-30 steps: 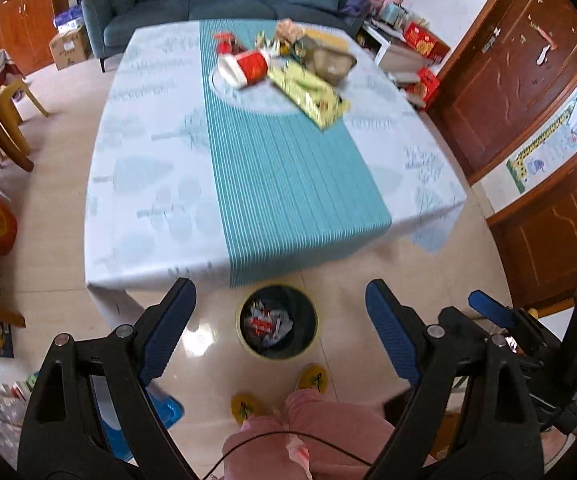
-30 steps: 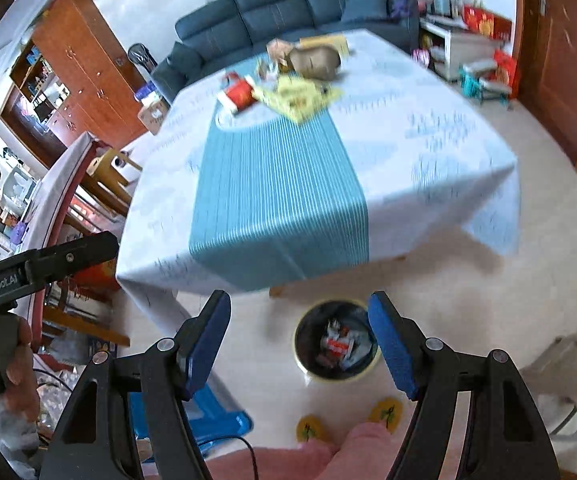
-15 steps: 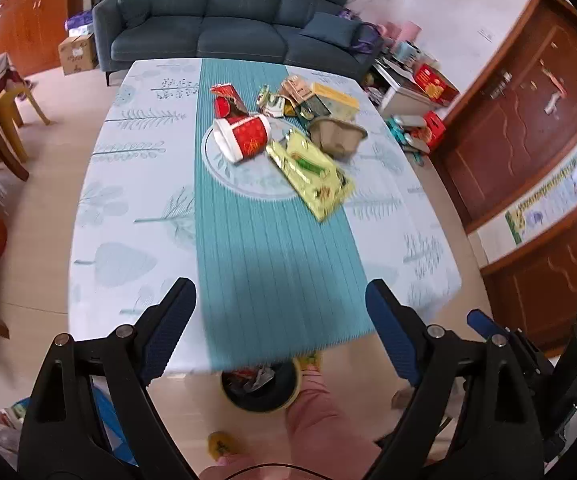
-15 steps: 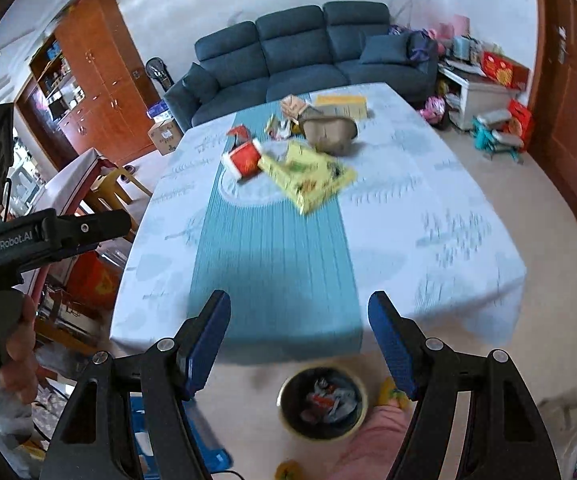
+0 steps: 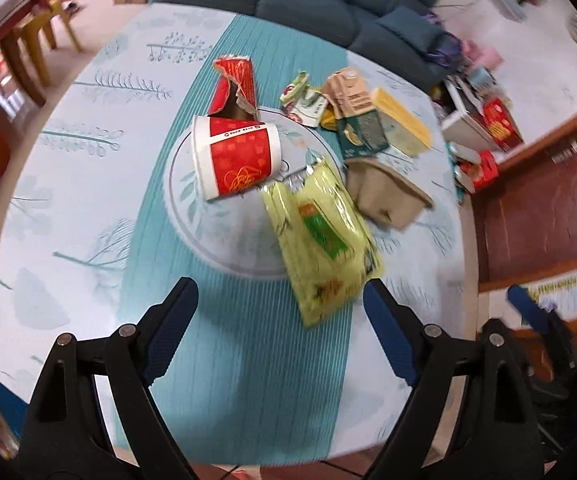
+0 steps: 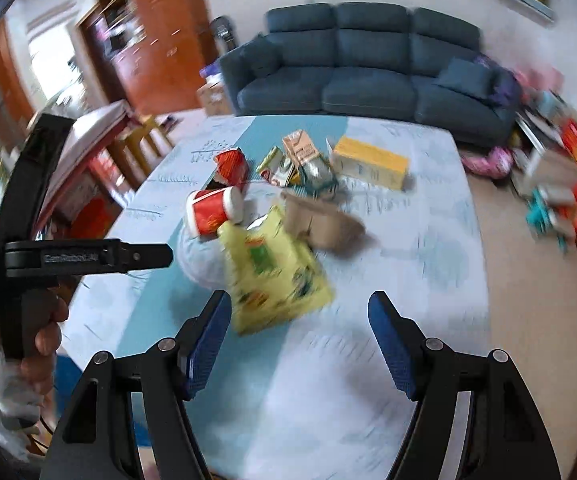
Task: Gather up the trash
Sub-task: 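Grasp the yellow-green bag with the left tool while the right tool grasps the brown paper tray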
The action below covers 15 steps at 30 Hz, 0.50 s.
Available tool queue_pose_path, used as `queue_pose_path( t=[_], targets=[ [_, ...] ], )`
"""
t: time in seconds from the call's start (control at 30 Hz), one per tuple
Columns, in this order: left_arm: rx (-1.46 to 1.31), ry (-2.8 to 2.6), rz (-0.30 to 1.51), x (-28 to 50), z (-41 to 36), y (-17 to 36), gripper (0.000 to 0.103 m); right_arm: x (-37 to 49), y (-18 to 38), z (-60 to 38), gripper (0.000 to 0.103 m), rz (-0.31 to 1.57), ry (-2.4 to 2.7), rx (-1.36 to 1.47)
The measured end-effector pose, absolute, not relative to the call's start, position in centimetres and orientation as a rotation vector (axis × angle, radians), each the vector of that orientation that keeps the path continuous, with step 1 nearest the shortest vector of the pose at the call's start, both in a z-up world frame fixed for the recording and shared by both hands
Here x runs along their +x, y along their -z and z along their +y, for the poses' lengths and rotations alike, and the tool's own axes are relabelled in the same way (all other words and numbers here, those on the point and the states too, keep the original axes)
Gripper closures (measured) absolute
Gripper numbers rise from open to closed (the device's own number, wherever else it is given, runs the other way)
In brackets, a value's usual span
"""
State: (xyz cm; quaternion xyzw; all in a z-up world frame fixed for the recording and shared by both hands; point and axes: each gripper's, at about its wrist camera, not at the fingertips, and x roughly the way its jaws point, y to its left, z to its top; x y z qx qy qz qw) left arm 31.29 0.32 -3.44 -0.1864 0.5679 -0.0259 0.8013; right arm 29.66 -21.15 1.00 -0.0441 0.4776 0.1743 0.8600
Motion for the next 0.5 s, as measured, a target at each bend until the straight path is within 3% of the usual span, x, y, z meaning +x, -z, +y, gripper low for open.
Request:
queue_pose_path(
  t=[0.43,0.5],
  targets=[
    [-0.472,-0.043,1.343,37.8,-0.6,10.2,0.022,41.0,6.1,-16.8,0.031,1.019,-0.594,-0.358],
    [-0.469,-0.043,1.358,38.4,-0.8,11.0,0.022,41.6,7.3,-16.5,0.037,1.044,-0.623,-0.380]
  ],
)
